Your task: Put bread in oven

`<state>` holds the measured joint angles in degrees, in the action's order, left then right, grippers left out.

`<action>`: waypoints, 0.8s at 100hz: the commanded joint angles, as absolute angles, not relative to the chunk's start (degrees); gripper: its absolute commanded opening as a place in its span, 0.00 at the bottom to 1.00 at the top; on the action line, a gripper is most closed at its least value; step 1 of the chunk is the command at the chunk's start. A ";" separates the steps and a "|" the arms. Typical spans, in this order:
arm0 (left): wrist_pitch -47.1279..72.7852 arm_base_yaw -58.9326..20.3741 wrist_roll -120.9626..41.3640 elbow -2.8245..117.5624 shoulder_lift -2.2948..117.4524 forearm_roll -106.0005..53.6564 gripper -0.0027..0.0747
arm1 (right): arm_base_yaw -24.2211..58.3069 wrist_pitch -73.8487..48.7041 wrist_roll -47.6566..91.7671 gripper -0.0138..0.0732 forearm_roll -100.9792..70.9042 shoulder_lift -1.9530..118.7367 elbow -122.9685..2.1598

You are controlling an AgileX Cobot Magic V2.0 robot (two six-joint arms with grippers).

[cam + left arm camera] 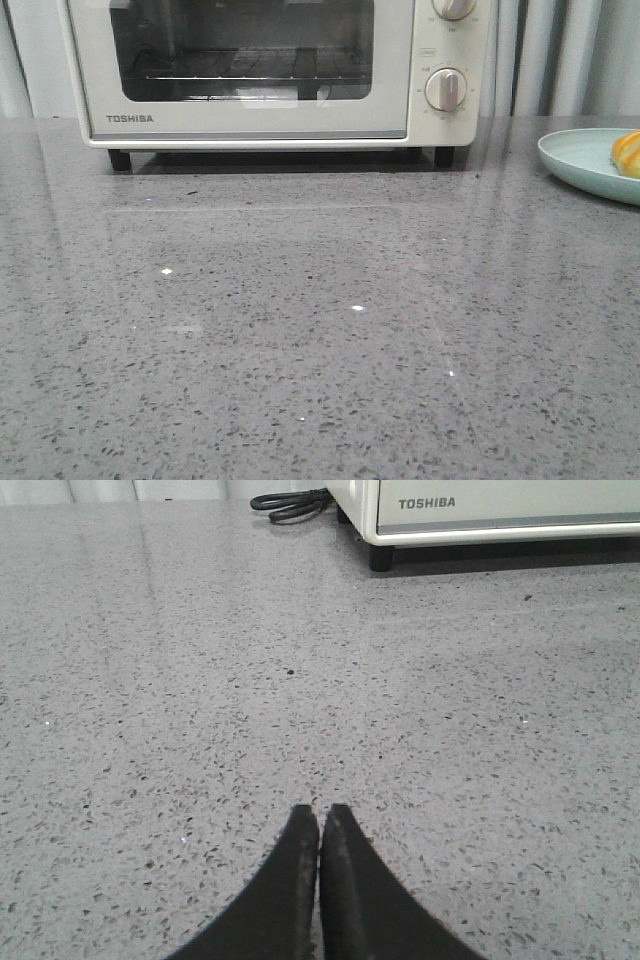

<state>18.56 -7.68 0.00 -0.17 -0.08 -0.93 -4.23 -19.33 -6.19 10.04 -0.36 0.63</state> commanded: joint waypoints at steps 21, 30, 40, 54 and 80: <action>14.50 -7.61 0.00 -1.34 -1.66 -1.11 0.01 | -4.25 -17.85 -5.97 0.10 10.52 -1.61 2.03; 14.50 -7.61 0.00 -1.34 -1.66 -1.11 0.01 | -4.25 -17.85 -5.97 0.10 10.52 -1.61 2.03; 14.50 -7.61 0.00 -1.34 -1.66 -1.11 0.01 | -4.25 -17.85 -5.97 0.10 10.52 -1.61 2.03; 14.50 -7.61 0.00 -1.34 -1.66 -1.11 0.01 | -4.25 -17.85 -5.97 0.10 10.52 -1.61 2.03; 7.82 -7.61 0.00 -1.34 -1.66 -14.45 0.01 | -4.25 -17.46 -5.97 0.10 11.20 -1.61 2.03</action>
<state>15.93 -7.68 0.00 -0.17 -0.08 -6.50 -4.23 -19.33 -6.05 10.04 -0.36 0.63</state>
